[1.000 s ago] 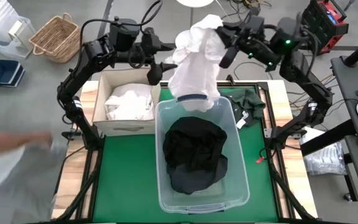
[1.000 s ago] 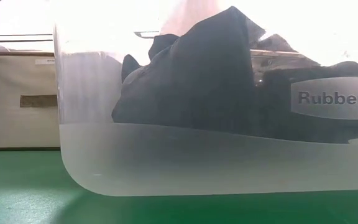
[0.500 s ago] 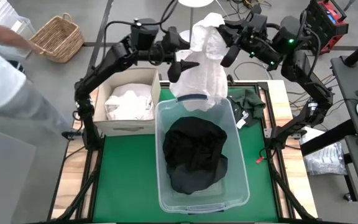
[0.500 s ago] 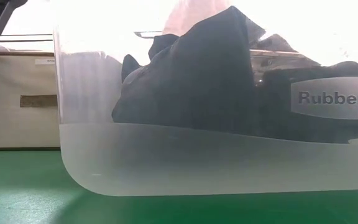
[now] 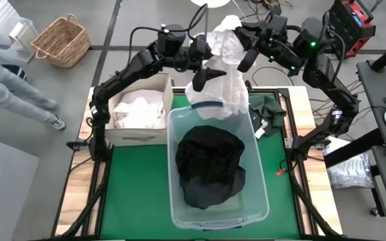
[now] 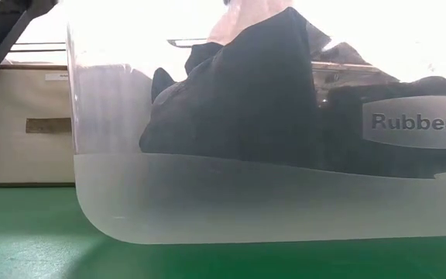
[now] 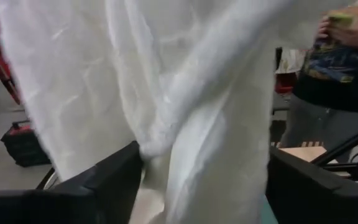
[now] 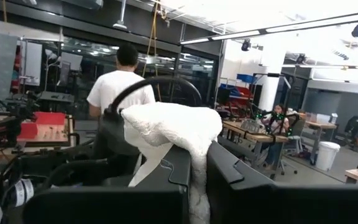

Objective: Sort clothes
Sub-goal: Put the white dress into the white laundry organizer

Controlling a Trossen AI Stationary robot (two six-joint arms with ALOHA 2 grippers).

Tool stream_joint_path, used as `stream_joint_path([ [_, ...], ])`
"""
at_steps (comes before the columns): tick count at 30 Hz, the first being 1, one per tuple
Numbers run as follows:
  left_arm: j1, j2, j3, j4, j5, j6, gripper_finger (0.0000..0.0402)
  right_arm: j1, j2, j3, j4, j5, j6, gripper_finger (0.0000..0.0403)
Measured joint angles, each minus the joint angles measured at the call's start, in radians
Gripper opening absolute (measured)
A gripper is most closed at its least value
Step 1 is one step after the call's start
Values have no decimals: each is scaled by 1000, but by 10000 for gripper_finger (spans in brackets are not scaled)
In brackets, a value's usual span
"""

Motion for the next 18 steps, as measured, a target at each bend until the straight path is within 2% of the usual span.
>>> stream_joint_path([
  [2,1,5,0,1,-2,0,252,0,0,0,-1,15,0,10],
  [4,0,6,0,1,-3,9,205,0,1,0,-2,34,-3,10],
  [9,-1,-3,0,-8,22,19,34,0,1,0,-31,157,-37,11],
  [10,1,-7,0,-8,36,7,20,0,1,0,-32,188,-37,11],
  [14,2,-35,0,-4,42,-15,9,-7,1,0,-51,319,-28,11],
  [18,2,-71,0,18,36,-49,5,-25,1,0,-129,346,44,12],
])
